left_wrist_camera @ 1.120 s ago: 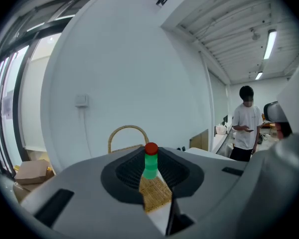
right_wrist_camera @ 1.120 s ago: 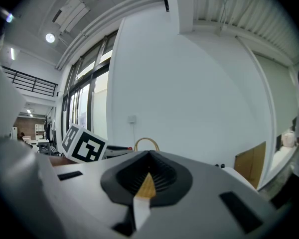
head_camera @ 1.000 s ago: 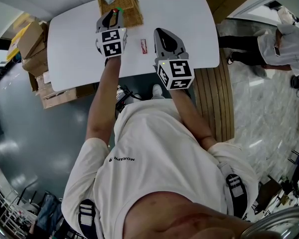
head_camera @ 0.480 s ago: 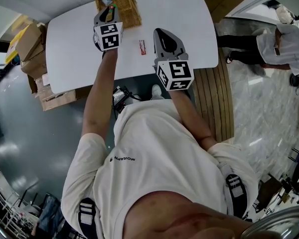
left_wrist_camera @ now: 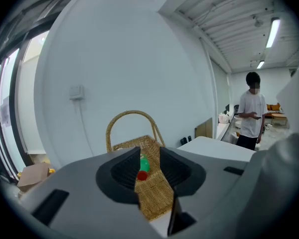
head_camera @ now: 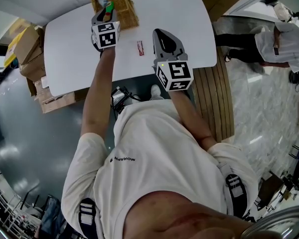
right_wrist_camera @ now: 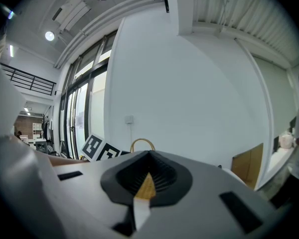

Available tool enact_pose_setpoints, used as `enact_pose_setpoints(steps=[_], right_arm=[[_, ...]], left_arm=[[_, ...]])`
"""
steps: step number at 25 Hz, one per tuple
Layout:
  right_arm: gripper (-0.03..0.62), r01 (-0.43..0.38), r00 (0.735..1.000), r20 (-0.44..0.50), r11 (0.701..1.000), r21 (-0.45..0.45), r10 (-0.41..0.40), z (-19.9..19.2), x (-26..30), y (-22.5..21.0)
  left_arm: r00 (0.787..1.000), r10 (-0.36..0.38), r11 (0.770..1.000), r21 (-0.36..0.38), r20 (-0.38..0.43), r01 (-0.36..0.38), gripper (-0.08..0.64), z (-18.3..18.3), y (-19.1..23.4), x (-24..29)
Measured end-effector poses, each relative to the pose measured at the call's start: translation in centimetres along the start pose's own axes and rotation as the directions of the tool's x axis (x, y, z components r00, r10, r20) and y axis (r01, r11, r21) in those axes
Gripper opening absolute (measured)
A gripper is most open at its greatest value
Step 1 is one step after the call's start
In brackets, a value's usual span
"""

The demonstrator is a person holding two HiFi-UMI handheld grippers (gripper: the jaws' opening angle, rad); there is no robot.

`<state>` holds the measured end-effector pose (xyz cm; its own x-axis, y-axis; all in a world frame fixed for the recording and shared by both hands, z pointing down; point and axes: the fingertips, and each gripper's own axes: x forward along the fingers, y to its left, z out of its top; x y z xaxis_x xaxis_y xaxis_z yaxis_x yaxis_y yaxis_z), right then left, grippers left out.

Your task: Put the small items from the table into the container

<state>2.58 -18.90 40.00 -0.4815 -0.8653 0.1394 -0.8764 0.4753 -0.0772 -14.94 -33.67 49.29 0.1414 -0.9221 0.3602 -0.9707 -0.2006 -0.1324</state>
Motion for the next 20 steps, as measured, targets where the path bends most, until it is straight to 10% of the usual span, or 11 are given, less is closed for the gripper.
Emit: enact_pose_setpoints(steps=[20], right_arm=[[0.012, -0.016, 1.000, 0.014, 1.000, 0.003, 0.016, 0.5, -0.6, 1.0]], left_arm=[[0.989, 0.028, 0.997, -0.072, 0.144, -0.017, 0.003, 3.5, -1.8, -7.0]])
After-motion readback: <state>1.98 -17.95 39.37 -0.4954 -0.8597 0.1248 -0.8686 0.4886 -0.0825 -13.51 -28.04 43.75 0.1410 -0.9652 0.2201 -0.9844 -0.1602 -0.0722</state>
